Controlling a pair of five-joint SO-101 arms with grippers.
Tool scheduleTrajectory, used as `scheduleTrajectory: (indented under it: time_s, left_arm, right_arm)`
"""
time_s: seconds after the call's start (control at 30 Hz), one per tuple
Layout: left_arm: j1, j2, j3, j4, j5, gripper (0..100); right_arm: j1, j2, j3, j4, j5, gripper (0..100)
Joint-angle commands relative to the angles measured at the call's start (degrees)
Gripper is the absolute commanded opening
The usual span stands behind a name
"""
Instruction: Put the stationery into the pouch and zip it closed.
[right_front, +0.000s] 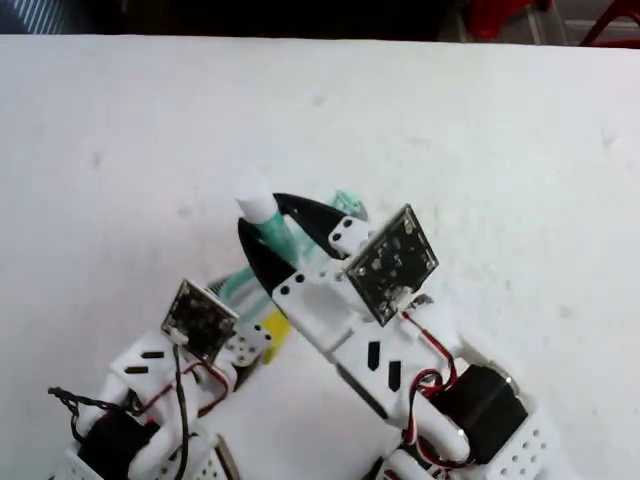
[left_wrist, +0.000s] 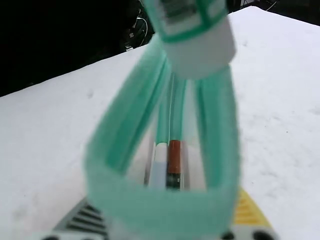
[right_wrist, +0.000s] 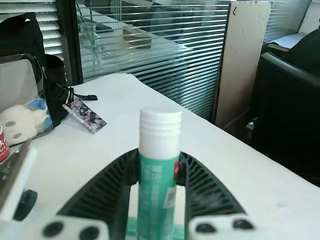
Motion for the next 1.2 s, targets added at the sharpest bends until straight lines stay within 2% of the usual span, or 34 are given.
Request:
scheduleTrajectory:
  time_s: [0.0,0.17,0.4,0.6,0.77,1.0,1.1,1.17]
  left_arm:
    - [1.01,0.13,-1.23,0.35,0.18,18]
    - [1.01,0.13,-1.23,0.53,0.09,18]
    - [1.01,0.13,-1.05,0.18,0.09,18]
    - [-2.77,0.13,-1.23,-1.05,0.26,18]
    - [-5.76,0.13,-1.23,-1.58,4.84,18]
    - [-5.76,0.13,-1.23,-1.93,4.75,18]
    - [-5.76,0.13,-1.14,-1.93,4.66,18]
    - [-5.76,0.13,-1.05,-1.93,4.66,18]
  right_arm:
    - [-0.48,1.89,2.29,-5.76,-0.62,1.7]
    - [-0.48,4.53,7.47,-15.60,-0.62,1.7]
    - [-2.15,0.48,10.81,-16.40,-0.62,1.7]
    - [-3.74,-5.76,10.99,-13.76,-0.53,1.7]
    - [-3.56,-8.92,10.64,-7.87,0.00,1.6]
    - [-3.38,-12.70,10.46,-4.18,7.56,1.6]
    - [1.36,-12.88,8.88,-0.04,9.14,1.6]
    - [9.89,-11.74,7.30,3.38,10.55,1.6]
